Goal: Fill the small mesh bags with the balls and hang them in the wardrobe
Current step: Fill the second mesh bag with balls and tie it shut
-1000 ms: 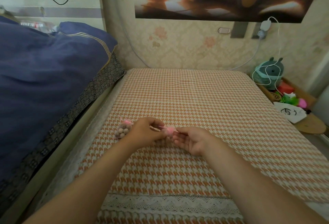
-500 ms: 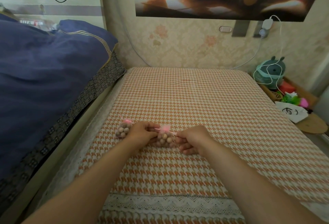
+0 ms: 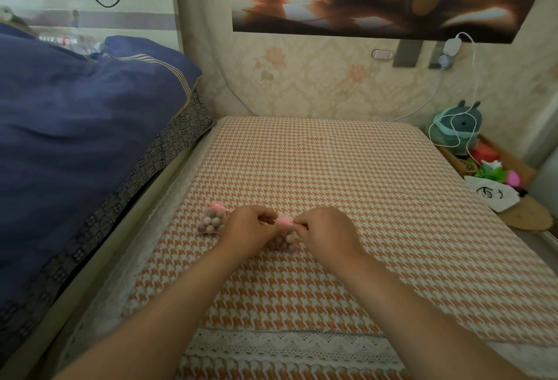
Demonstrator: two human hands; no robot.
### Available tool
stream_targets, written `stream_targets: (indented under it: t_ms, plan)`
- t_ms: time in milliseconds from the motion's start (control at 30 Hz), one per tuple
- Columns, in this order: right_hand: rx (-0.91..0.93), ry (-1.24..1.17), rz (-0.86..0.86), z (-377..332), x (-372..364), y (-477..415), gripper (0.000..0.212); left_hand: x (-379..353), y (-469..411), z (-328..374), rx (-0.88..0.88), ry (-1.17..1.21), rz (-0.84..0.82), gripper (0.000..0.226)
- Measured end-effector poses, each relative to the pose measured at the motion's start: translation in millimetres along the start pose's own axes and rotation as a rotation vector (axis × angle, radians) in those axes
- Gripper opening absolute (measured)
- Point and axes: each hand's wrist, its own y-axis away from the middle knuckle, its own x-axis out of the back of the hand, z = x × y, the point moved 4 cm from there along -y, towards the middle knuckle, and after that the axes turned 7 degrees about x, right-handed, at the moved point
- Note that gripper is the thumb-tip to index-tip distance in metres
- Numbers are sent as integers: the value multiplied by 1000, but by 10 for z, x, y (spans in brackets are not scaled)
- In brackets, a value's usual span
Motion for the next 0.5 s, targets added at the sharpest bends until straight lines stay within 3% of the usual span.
stream_targets:
  t_ms: [167, 367, 500]
  plan:
    - [91, -5, -6, -45, -86, -2, 28, -19, 0, 20, -85, 27, 6, 32]
    - [-6, -157, -33, -6, -110, -60, 24, -29, 22, 19, -146, 27, 21, 24]
    - [-75, -213, -42, 56, -131, -85, 22, -97, -15, -5, -118, 150, 39, 19]
